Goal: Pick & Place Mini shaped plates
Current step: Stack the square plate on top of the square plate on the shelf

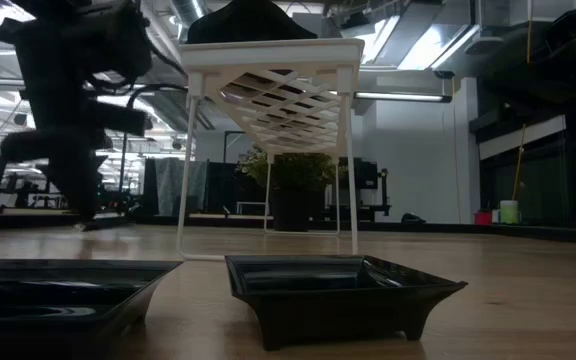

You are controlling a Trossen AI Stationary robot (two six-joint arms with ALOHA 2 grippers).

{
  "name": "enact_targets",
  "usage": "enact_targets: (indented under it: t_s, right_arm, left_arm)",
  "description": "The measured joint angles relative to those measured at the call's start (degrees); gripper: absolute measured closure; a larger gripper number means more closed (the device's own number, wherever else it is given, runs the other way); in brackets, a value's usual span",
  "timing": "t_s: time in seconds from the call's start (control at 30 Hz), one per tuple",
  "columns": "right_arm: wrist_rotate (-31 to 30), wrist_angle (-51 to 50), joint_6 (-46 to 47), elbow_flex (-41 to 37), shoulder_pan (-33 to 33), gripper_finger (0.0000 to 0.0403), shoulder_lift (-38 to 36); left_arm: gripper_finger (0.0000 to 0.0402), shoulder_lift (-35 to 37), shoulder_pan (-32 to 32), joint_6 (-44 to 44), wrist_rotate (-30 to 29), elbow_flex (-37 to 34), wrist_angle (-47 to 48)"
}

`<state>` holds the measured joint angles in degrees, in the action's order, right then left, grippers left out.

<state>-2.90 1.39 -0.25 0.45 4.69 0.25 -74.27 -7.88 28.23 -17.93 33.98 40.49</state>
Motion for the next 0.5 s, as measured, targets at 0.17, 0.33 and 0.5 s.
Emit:
enact_targets:
  t_s: [0.17, 0.33, 0.5]
  right_arm:
    - [0.00, 0.00, -0.01, 0.00, 0.00, 0.0318, -0.02]
    - [0.00, 0.01, -0.02, 0.00, 0.00, 0.0318, -0.02]
    - [0.00, 0.00, -0.02, 0.00, 0.00, 0.0318, -0.02]
  left_arm:
    - [0.0400, 4.92, 0.00, 0.13, 4.18, 0.00, -0.13]
    - [0.0400, 9.82, 0.00, 0.09, 7.56, 0.00, -0.40]
    - [0.0400, 13.12, -0.02, -0.96, 14.69, 0.00, -0.46]
